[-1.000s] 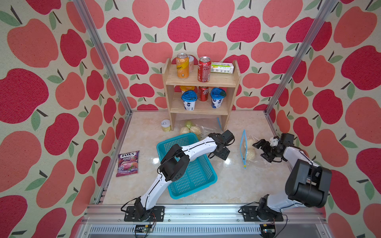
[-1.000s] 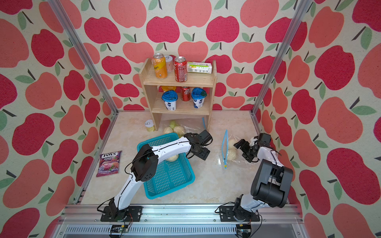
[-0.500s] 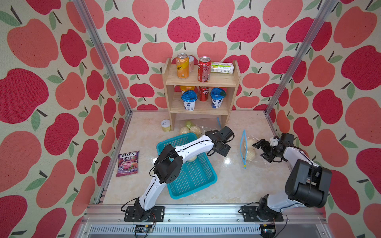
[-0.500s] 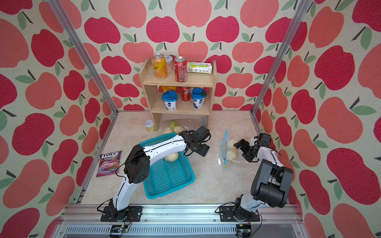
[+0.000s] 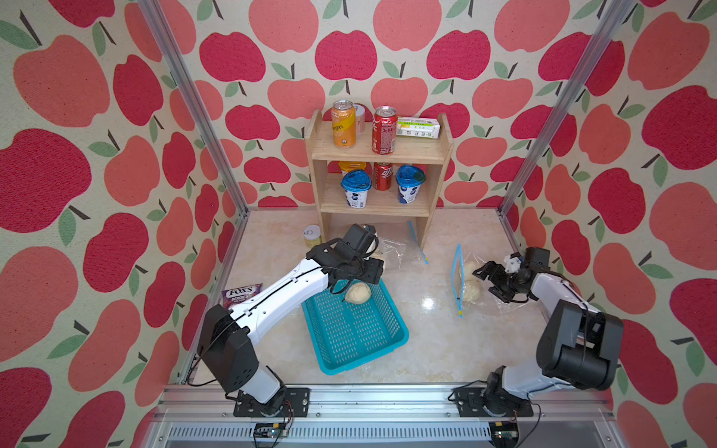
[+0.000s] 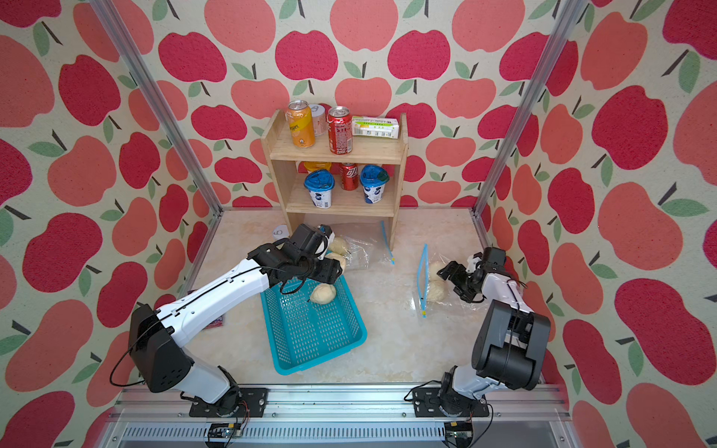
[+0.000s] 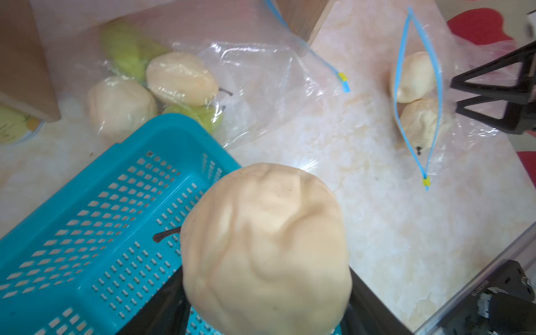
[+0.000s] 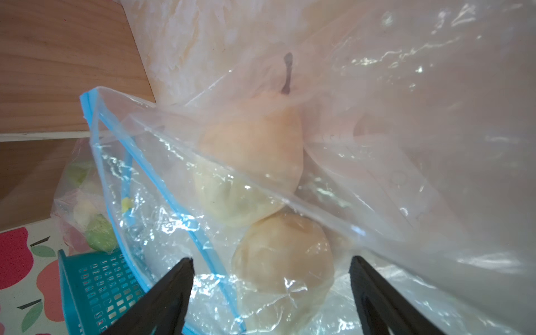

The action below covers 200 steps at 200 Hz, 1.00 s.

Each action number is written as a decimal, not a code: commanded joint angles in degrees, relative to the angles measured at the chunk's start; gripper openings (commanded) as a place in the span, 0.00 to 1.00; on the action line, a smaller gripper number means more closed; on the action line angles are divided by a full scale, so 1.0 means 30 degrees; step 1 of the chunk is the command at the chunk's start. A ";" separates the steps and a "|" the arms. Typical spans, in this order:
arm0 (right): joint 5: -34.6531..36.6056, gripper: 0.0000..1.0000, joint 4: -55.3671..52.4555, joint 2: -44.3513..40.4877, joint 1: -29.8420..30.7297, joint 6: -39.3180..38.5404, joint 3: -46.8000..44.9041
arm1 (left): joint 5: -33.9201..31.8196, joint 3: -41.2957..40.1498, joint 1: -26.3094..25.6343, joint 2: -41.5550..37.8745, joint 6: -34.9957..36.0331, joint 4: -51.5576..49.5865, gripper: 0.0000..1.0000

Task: Open the zip-top bag and take out the pear
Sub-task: Pick up the pear from the zipper food storage bag, then place the pear in the basket.

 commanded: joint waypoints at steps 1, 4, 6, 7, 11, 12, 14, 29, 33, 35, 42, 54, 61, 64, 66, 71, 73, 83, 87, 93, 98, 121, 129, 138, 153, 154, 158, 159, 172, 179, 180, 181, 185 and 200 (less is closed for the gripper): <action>0.0900 0.86 -0.0969 -0.0904 0.0528 -0.0761 0.0861 | 0.1374 -0.1919 0.1126 -0.0639 -0.0375 0.0653 0.68; 0.1022 0.86 -0.1041 -0.0972 0.0579 -0.0787 0.0933 | 0.1480 -0.2138 0.1329 -0.0673 -0.0350 0.0772 0.68; 0.1076 0.86 -0.1086 -0.1027 0.0609 -0.0805 0.0975 | 0.1535 -0.2279 0.1421 -0.0676 -0.0343 0.0846 0.68; 0.1100 0.85 -0.1112 -0.1051 0.0619 -0.0812 0.1011 | 0.1559 -0.2327 0.1461 -0.0677 -0.0347 0.0893 0.68; 0.1230 0.85 -0.1191 -0.1172 0.0685 -0.0840 0.1095 | 0.1708 -0.2566 0.1667 -0.0656 -0.0293 0.1124 0.68; 0.1279 0.85 -0.1209 -0.1182 0.0700 -0.0859 0.1115 | 0.1733 -0.2617 0.1715 -0.0652 -0.0278 0.1164 0.68; 0.1323 0.85 -0.1259 -0.1240 0.0727 -0.0852 0.1167 | 0.1796 -0.2735 0.1818 -0.0627 -0.0252 0.1252 0.68; 0.1480 0.84 -0.1474 -0.1635 0.0804 -0.0990 0.1469 | 0.1927 -0.3282 0.2337 -0.0320 -0.0175 0.1662 0.70; 0.1448 0.84 -0.1539 -0.1725 0.0808 -0.1096 0.1526 | 0.1945 -0.3378 0.2467 -0.0183 -0.0123 0.1762 0.70; 0.1461 0.84 -0.1584 -0.1764 0.0805 -0.1145 0.1556 | 0.1974 -0.3431 0.2570 -0.0129 -0.0118 0.1775 0.71; 0.1619 0.84 -0.1740 -0.1853 0.0805 -0.1291 0.1696 | 0.2076 -0.3537 0.2800 0.0153 -0.0137 0.1863 0.72; 0.2262 0.84 -0.2240 -0.1733 0.0797 -0.1635 0.2049 | 0.2110 -0.3631 0.3067 0.0567 -0.0092 0.1920 0.76; 0.2498 0.84 -0.2533 -0.1549 0.0777 -0.1856 0.2306 | 0.2084 -0.3634 0.3150 0.0731 -0.0073 0.1909 0.81; 0.2544 0.84 -0.2643 -0.1449 0.0753 -0.1924 0.2395 | 0.2059 -0.3612 0.3161 0.0791 -0.0074 0.1917 0.84; 0.2533 0.84 -0.2694 -0.1380 0.0733 -0.1953 0.2454 | 0.2053 -0.3592 0.3161 0.0810 -0.0069 0.1923 0.85; 0.2505 0.84 -0.2817 -0.1195 0.0677 -0.2019 0.2566 | 0.2099 -0.3551 0.3127 0.0845 -0.0063 0.1946 0.88; 0.2501 0.84 -0.2848 -0.1148 0.0662 -0.2043 0.2614 | 0.2144 -0.3511 0.3116 0.0846 -0.0022 0.1975 0.89; 0.2341 0.84 -0.2868 -0.0743 0.0545 -0.2047 0.2790 | 0.2361 -0.3209 0.3042 0.0782 0.0165 0.1943 0.93; 0.2294 0.83 -0.2842 -0.0610 0.0515 -0.2080 0.2850 | 0.2378 -0.2991 0.2924 0.0719 0.0251 0.1830 0.94; 0.2346 0.82 -0.2725 -0.0480 0.0482 -0.2058 0.2906 | 0.2283 -0.2566 0.2760 0.0672 0.0406 0.1505 0.96; 0.2498 0.81 -0.2603 -0.0398 0.0449 -0.2001 0.2922 | 0.2168 -0.2137 0.2622 0.0650 0.0554 0.1184 0.97; 0.3018 0.74 -0.1988 -0.0007 0.0207 -0.1545 0.2907 | 0.2047 0.0097 0.1957 0.0821 0.0746 -0.0319 1.00; 0.3070 0.71 -0.1822 0.0191 0.0122 -0.1404 0.2919 | 0.2308 0.0760 0.1701 0.0996 0.0615 -0.0540 0.99; 0.3076 0.69 -0.1613 0.0444 0.0029 -0.1237 0.2922 | 0.2637 0.1466 0.1366 0.1270 0.0342 -0.0555 0.98; 0.3204 0.58 -0.1229 0.0836 -0.0073 -0.0969 0.2937 | 0.3135 0.2753 0.0644 0.1934 -0.0425 -0.0455 0.93; 0.3204 0.57 -0.1199 0.0848 -0.0088 -0.0953 0.2915 | 0.3165 0.2870 0.0574 0.1976 -0.0475 -0.0432 0.93; 0.3246 0.54 -0.1081 0.0919 -0.0125 -0.0869 0.2915 | 0.3258 0.3250 0.0351 0.2204 -0.0675 -0.0382 0.92; 0.3268 0.53 -0.1037 0.0933 -0.0129 -0.0844 0.2919 | 0.3285 0.3338 0.0296 0.2257 -0.0732 -0.0366 0.92; 0.3447 0.41 -0.0504 0.0986 -0.0271 -0.0452 0.2752 | 0.3522 0.4696 -0.0576 0.3129 -0.1256 -0.0213 0.89; 0.3486 0.35 -0.0192 0.0979 -0.0343 -0.0247 0.2649 | 0.3617 0.5510 -0.1007 0.3676 -0.1547 -0.0177 0.87; 0.3506 0.35 -0.0153 0.0992 -0.0370 -0.0211 0.2639 | 0.3640 0.5625 -0.1071 0.3755 -0.1579 -0.0175 0.87; 0.3530 0.34 -0.0119 0.0999 -0.0384 -0.0193 0.2635 | 0.3651 0.5727 -0.1118 0.3824 -0.1624 -0.0160 0.87; 0.3541 0.32 0.0052 0.1002 -0.0444 -0.0047 0.2573 | 0.3690 0.6216 -0.1395 0.4178 -0.1796 -0.0131 0.86; 0.3599 0.25 0.0512 0.1127 -0.0547 0.0371 0.2433 | 0.3786 0.8096 -0.2323 0.5631 -0.2409 -0.0015 0.84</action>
